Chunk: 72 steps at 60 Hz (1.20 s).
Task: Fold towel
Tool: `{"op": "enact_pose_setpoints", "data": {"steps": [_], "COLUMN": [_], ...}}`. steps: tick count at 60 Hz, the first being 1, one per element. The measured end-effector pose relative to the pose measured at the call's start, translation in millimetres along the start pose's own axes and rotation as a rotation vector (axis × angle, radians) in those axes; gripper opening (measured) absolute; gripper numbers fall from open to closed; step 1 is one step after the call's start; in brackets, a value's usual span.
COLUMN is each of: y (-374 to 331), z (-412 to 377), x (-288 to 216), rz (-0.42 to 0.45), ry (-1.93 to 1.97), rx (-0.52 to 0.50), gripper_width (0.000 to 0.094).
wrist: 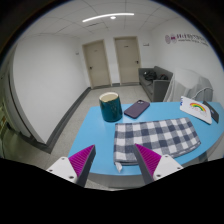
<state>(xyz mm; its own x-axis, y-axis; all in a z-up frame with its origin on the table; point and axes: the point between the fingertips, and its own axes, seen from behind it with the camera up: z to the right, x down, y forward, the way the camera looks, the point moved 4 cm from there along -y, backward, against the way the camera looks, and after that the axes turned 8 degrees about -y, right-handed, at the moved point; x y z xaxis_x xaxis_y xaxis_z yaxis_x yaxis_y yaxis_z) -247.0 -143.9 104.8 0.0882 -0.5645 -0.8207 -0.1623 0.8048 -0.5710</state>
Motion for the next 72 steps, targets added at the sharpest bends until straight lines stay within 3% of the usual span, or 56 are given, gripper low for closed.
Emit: {"op": "enact_pose_setpoints", "data": {"steps": [10,15,16,17,22,25,26,27,28,43,46,53,59,72], "y": [79.4,105.5,109.0,112.2,117.5,114.6,114.2,114.6,115.1,111.9,98.5,53.6,21.9,43.4], "z": [7.3,13.2,13.8,14.3,11.9,17.8,21.3,27.1,29.2,29.9,33.8,87.7,162.0,285.8], "x": [11.0,24.8,28.3,31.8,35.0,35.7,35.5,35.4,34.9,28.0,7.4,-49.1,-73.2,-3.4], "rz": [0.063,0.068,0.063,0.059,0.119,0.133,0.135,0.136,0.143,0.164,0.220,0.337,0.378,0.176], "ry": [-0.110,-0.207,-0.229,-0.249,-0.306,-0.289,-0.279,-0.271,-0.265,-0.241,-0.238,-0.193,-0.153,-0.070], "rx": [0.046,0.072,0.076,0.079,0.062,0.055,0.062,0.081,0.095,-0.014,-0.031,0.044,0.151,0.285], "gripper_width": [0.0769,0.0673,0.0628,0.0520,0.0371,0.0224,0.0219,0.0080,0.0061,0.0009,0.0006,0.0009,0.0015,0.0030]}}
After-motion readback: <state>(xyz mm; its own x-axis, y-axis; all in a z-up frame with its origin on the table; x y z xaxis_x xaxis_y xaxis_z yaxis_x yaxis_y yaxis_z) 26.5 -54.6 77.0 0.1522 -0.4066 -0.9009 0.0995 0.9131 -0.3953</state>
